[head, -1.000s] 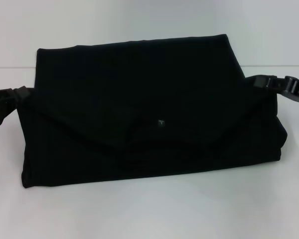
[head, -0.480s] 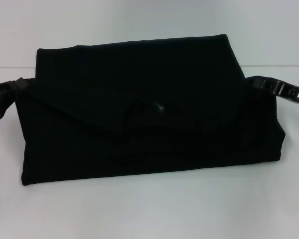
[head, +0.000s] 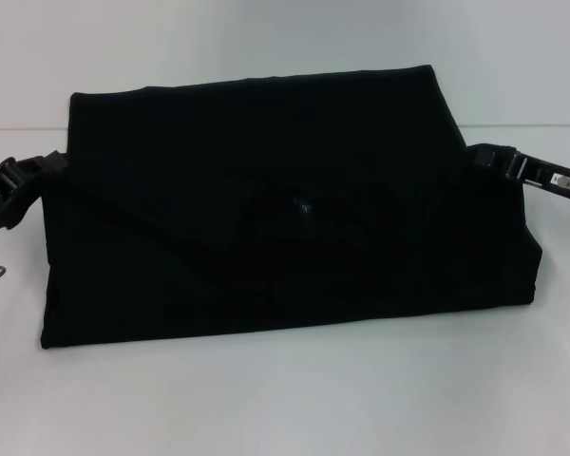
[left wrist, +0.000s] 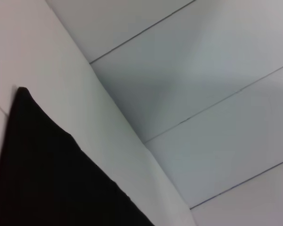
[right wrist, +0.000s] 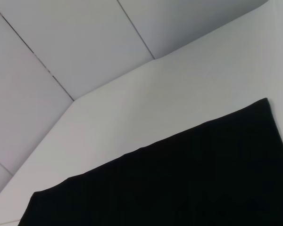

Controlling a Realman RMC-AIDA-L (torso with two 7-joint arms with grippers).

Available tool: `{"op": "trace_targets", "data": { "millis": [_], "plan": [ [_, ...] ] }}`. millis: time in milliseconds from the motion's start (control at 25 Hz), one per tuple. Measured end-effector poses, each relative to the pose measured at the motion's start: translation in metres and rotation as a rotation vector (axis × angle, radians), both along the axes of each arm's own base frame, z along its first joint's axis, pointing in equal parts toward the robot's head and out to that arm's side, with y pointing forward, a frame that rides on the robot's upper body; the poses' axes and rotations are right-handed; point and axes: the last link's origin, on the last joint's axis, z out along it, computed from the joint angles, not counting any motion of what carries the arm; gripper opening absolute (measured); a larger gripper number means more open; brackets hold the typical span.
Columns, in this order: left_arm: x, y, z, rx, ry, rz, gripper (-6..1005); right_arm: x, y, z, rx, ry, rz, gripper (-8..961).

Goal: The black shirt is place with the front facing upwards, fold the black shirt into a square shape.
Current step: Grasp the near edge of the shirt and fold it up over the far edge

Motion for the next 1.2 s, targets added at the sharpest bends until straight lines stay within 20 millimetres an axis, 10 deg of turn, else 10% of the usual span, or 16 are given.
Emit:
{"op": "trace_targets", "data": {
  "millis": [760, 1040, 1200],
  "plan": [
    [0.004, 0.012, -0.017, 0.0, 0.078, 0.025, 17, 0.0, 0.006, -0.017, -0.03, -0.116, -0.009, 192],
    [0.0, 0.007, -0.016, 0.007, 0.075, 0.034, 239, 0.006, 0.002, -0.014, -0.037, -0.113, -0.023, 244],
    [0.001, 0.001, -0.011, 0.007, 0.058, -0.006, 412, 0.012, -0.001, -0.007, -0.042, -0.068, -0.053, 443]
  ]
}}
